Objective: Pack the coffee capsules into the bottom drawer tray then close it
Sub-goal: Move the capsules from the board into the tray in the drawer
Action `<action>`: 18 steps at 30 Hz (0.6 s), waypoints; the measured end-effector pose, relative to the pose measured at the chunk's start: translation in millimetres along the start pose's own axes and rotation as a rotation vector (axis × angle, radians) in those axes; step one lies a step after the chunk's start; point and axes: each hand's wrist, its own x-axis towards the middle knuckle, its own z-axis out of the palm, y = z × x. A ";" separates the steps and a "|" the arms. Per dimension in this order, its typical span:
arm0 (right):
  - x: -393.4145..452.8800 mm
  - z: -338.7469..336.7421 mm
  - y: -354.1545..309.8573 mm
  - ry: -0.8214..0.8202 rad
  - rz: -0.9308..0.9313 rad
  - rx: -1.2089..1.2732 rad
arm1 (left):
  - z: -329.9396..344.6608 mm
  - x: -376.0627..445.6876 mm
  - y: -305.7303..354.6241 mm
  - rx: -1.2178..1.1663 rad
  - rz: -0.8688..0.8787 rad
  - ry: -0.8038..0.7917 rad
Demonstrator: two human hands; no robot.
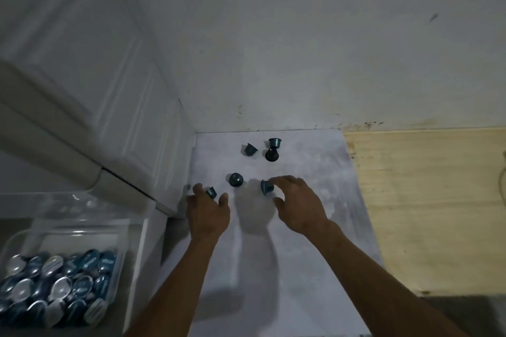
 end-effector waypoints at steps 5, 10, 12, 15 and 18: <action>34.1 27.6 9.3 -0.166 -0.066 -0.168 | 11.2 23.0 -2.2 0.128 0.034 0.061; 45.6 51.6 29.8 -0.147 -0.112 -0.166 | 22.5 30.7 -12.6 0.142 0.127 0.148; 44.9 57.7 35.5 -0.083 -0.136 -0.107 | 28.3 32.0 -19.5 0.082 0.168 0.158; 40.1 65.3 39.2 0.095 -0.156 0.027 | 39.1 28.9 -31.9 -0.068 0.229 0.158; 33.6 74.9 45.8 0.235 -0.073 0.208 | 53.2 26.0 -43.6 -0.172 0.298 0.173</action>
